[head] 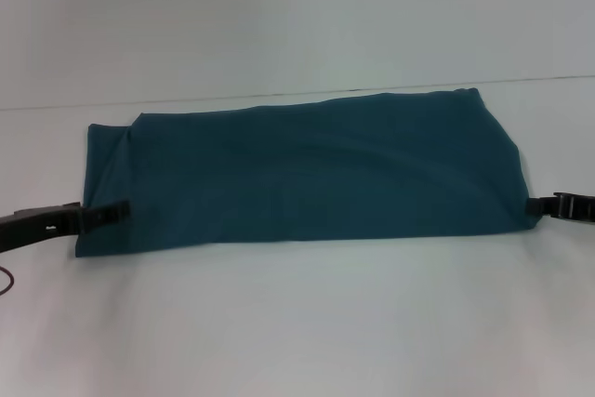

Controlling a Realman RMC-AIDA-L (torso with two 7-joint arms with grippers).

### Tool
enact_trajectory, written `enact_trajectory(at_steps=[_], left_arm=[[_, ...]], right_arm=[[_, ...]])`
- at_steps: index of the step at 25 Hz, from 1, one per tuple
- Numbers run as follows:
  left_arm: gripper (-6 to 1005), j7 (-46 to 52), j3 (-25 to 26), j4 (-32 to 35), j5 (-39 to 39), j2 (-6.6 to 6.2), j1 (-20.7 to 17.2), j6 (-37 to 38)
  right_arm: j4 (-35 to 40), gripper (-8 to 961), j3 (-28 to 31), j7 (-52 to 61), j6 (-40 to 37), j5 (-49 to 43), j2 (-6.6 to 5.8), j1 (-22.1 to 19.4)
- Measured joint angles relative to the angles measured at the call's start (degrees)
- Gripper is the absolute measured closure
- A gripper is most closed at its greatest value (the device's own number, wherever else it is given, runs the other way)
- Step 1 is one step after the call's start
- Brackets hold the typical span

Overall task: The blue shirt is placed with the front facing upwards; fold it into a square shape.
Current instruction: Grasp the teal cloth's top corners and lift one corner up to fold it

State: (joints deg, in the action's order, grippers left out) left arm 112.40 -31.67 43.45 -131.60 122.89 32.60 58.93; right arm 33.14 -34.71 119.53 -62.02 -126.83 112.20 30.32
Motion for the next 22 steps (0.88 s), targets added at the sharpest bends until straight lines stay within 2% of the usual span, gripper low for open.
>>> enact_trajectory(at_steps=[22], left_arm=[[110,0.09,-2.25,-0.04,-2.96,0.15,0.36,-0.57]], right_arm=[[0.0,953,0.26,0.0,-0.31,0.02,-0.16,0.32]])
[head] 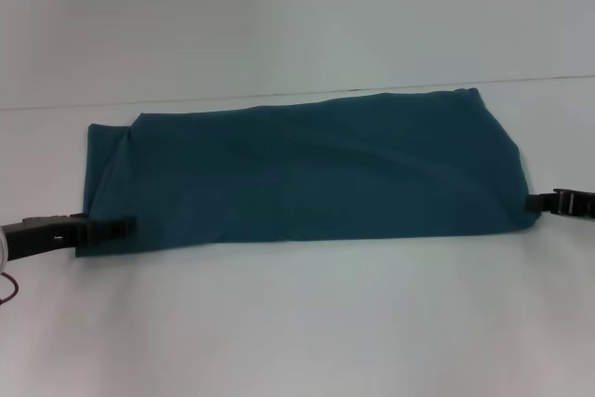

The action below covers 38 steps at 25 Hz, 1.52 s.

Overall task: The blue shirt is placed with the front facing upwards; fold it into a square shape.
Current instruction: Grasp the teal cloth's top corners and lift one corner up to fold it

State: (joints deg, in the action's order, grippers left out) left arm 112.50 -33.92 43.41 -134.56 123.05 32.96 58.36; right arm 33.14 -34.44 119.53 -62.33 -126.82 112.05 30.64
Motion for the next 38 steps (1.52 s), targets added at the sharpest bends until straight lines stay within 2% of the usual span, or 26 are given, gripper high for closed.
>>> enact_trajectory(at_steps=[12,36,38], left_arm=[[111,0.0,0.14,0.42,-0.28,-0.04,-0.34,-0.61],[235,-0.11,-2.26,0.47,-0.44,0.14,-0.05,-1.22],[314,-0.09,-2.28,0.48,-0.43,0.16,-0.01,-1.23]], right_arm=[[0.0,954,-0.01,0.0,0.01,0.0,0.01,0.21],[0.0,954,-0.01,-0.01,0.01,-0.01,0.1,0.21],[0.0,954,-0.01,-0.05,0.01,0.0,0.1,0.21]])
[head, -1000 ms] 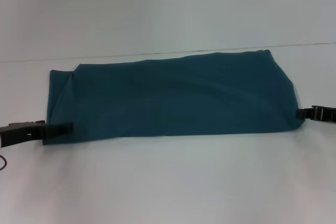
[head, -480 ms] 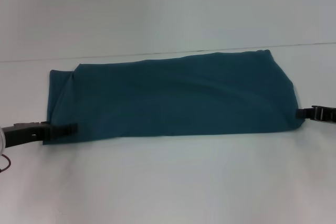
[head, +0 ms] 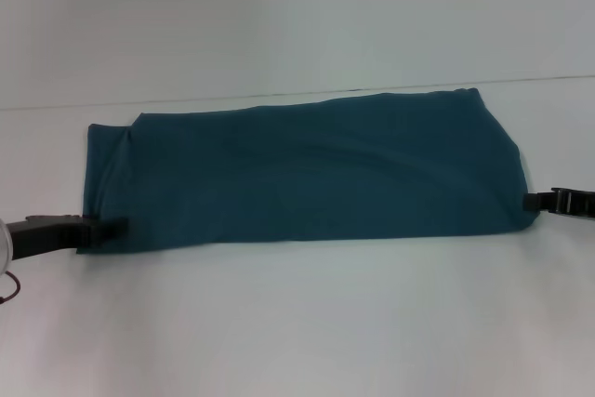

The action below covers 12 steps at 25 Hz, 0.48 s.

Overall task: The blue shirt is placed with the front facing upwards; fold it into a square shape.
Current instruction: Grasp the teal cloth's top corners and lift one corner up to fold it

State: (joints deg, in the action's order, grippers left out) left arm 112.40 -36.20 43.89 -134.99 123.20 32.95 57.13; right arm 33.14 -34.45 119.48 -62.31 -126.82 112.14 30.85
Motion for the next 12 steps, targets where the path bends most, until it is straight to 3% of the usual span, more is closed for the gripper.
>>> enact_trajectory(at_steps=[9,11,12], left_arm=[[688,0.0,-0.02,-0.05,-0.04,0.02,0.12,-0.05],[918,0.0,-0.01,-0.19,-0.06,0.02,0.12,-0.11],[926,0.0,-0.01,-0.19,-0.06,0.02,0.12,-0.11]], right_arm=[[0.0,954,0.0,-0.27,0.0,0.0,0.09,0.0],[0.0,954,0.0,-0.31,0.0,0.05,0.09,0.0],[0.0,954,0.0,-0.31,0.0,0.05,0.09,0.0]])
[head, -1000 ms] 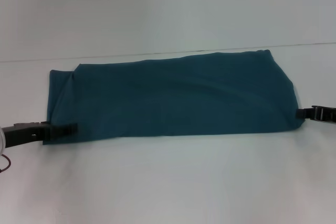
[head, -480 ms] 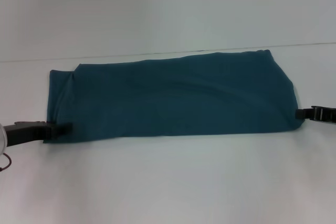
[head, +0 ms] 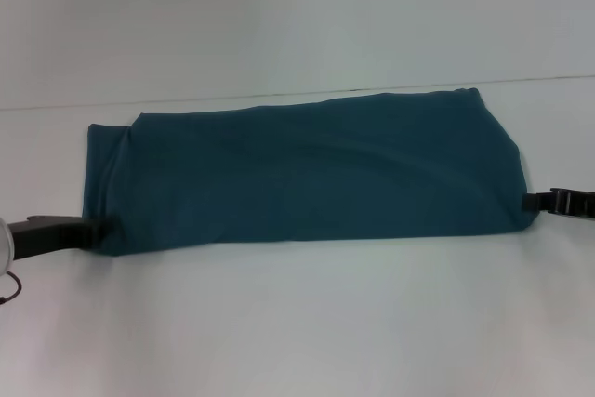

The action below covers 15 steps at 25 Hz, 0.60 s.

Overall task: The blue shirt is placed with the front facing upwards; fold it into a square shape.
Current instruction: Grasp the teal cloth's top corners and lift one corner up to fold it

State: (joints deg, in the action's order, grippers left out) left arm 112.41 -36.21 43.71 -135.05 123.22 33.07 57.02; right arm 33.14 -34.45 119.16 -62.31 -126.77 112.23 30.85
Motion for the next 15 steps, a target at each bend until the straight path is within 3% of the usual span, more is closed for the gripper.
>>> enact_trajectory(at_steps=[15], left_arm=[[999,0.62,-1.01,0.38,-0.03,0.0,0.05,-0.04]], right_arm=[[-0.02,954,0.17,-0.29,-0.03,0.05,0.0,-0.33]])
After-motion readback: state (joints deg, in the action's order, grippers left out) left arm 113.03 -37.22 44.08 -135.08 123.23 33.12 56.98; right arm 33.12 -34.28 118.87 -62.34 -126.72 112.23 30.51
